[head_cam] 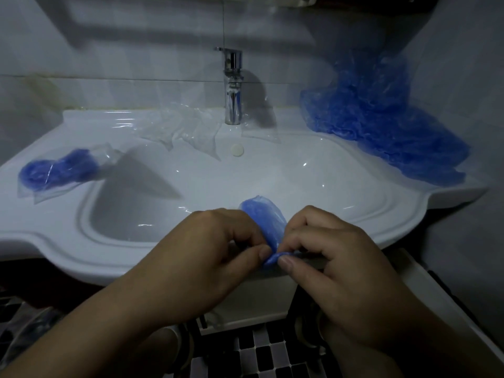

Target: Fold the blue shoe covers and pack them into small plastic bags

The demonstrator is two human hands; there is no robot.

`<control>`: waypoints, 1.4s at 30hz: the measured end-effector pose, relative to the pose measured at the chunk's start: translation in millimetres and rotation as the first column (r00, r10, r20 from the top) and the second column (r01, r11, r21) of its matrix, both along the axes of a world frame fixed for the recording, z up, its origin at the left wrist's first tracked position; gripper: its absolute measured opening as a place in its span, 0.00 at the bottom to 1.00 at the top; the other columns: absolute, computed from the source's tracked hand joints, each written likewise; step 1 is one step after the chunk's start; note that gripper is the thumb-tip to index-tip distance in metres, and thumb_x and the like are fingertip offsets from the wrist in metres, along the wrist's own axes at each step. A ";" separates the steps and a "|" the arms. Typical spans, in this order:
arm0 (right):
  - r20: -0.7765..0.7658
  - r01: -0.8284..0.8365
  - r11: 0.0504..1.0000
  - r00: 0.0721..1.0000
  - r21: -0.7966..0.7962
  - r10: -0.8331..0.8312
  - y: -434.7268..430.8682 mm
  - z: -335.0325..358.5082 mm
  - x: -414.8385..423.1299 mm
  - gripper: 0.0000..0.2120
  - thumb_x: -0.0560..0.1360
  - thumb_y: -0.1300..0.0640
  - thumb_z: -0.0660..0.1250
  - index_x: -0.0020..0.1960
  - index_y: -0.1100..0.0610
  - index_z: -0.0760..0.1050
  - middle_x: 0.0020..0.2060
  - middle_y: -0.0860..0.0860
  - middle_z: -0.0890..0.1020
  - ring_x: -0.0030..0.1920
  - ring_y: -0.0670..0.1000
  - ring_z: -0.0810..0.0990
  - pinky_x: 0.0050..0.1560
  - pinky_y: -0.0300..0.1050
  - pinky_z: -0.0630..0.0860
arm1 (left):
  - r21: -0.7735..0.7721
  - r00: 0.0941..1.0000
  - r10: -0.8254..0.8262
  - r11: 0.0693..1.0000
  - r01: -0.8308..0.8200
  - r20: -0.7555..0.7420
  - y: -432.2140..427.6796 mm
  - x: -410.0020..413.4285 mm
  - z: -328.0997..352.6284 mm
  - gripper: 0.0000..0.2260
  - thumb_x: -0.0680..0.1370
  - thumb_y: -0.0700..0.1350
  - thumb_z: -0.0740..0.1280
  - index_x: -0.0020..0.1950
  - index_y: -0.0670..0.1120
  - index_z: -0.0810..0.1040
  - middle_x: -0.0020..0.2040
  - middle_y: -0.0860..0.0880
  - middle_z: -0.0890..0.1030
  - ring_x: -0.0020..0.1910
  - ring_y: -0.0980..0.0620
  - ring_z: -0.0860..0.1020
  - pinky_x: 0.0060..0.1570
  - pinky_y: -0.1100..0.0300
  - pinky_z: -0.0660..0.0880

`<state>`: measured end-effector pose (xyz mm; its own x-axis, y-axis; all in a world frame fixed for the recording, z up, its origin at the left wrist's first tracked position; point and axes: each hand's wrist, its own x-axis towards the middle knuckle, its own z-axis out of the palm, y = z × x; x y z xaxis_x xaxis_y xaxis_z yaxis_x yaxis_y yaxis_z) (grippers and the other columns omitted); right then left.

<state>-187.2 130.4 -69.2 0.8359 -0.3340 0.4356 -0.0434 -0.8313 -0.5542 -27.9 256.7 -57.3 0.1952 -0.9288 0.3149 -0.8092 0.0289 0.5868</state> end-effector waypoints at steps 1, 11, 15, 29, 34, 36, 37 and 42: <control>-0.003 -0.022 1.000 1.000 0.015 0.022 1.0 1.4 -1.2 0.03 0.74 0.54 0.67 0.41 0.49 0.78 0.40 0.44 0.76 0.44 0.48 0.78 0.42 0.42 0.73 | 0.010 0.999 -0.034 0.999 0.034 -0.016 2.7 -0.6 2.0 0.10 0.75 0.55 0.63 0.42 0.53 0.81 0.42 0.57 0.82 0.43 0.56 0.80 0.43 0.56 0.75; 0.032 0.189 0.969 0.980 0.161 -0.197 6.6 -2.1 11.8 0.08 0.70 0.57 0.74 0.41 0.48 0.76 0.34 0.47 0.77 0.33 0.45 0.76 0.32 0.31 0.70 | -0.013 0.973 0.123 0.992 -0.128 -0.193 -8.3 -3.3 -2.4 0.04 0.74 0.50 0.71 0.47 0.56 0.78 0.36 0.59 0.84 0.33 0.58 0.80 0.37 0.58 0.74; 0.014 0.256 0.967 0.967 0.005 -0.256 7.4 -1.3 15.8 0.10 0.68 0.54 0.76 0.41 0.46 0.75 0.36 0.43 0.72 0.37 0.43 0.74 0.35 0.31 0.70 | -0.007 0.961 0.184 0.982 -0.190 -0.208 -11.5 -4.5 -4.8 0.04 0.72 0.45 0.74 0.41 0.53 0.81 0.35 0.56 0.84 0.34 0.58 0.81 0.39 0.57 0.77; -0.101 0.055 0.995 0.993 -0.084 -0.063 -2.0 2.6 6.3 0.03 0.71 0.52 0.74 0.44 0.49 0.82 0.43 0.41 0.75 0.44 0.43 0.77 0.42 0.35 0.72 | -0.055 0.978 0.209 0.977 -0.207 0.028 -9.0 -1.9 -5.3 0.04 0.70 0.52 0.69 0.43 0.58 0.82 0.43 0.60 0.77 0.42 0.61 0.76 0.40 0.71 0.68; -0.111 -0.002 0.996 0.994 -0.088 -0.007 -0.8 10.0 0.3 0.04 0.73 0.50 0.64 0.42 0.48 0.77 0.39 0.42 0.75 0.45 0.45 0.75 0.43 0.41 0.72 | -0.006 0.989 0.128 0.992 -0.128 0.071 -4.3 2.1 -2.3 0.10 0.70 0.49 0.68 0.49 0.56 0.83 0.48 0.60 0.80 0.49 0.62 0.79 0.50 0.60 0.76; -0.111 0.013 0.998 0.994 -0.055 -0.019 -1.0 10.3 1.3 0.04 0.73 0.51 0.63 0.42 0.48 0.77 0.38 0.42 0.76 0.43 0.47 0.75 0.42 0.42 0.71 | 0.017 0.990 0.087 0.996 -0.089 0.109 -5.6 4.1 -5.1 0.10 0.72 0.48 0.66 0.50 0.57 0.81 0.48 0.60 0.80 0.47 0.64 0.79 0.48 0.59 0.76; -0.105 0.030 0.999 0.994 -0.025 -0.032 -0.7 10.0 2.4 0.04 0.73 0.51 0.64 0.43 0.48 0.77 0.37 0.43 0.76 0.43 0.47 0.76 0.42 0.41 0.72 | 0.027 0.990 0.070 0.997 -0.074 0.124 -6.7 5.0 -6.2 0.11 0.72 0.49 0.64 0.52 0.57 0.80 0.49 0.61 0.79 0.47 0.64 0.79 0.48 0.60 0.76; -0.061 0.129 0.970 0.991 0.204 -0.119 2.2 7.7 10.7 0.07 0.73 0.58 0.71 0.47 0.46 0.79 0.36 0.42 0.78 0.35 0.43 0.78 0.36 0.31 0.72 | 0.044 0.998 0.006 0.999 -0.003 -0.068 -2.0 1.7 3.1 0.13 0.76 0.47 0.58 0.45 0.47 0.83 0.45 0.53 0.80 0.46 0.55 0.79 0.45 0.60 0.73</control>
<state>-176.5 132.6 -61.5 0.8003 -0.5153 0.3067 -0.1696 -0.6851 -0.7084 -26.3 254.7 -54.3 0.2187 -0.9406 0.2597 -0.7674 -0.0014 0.6411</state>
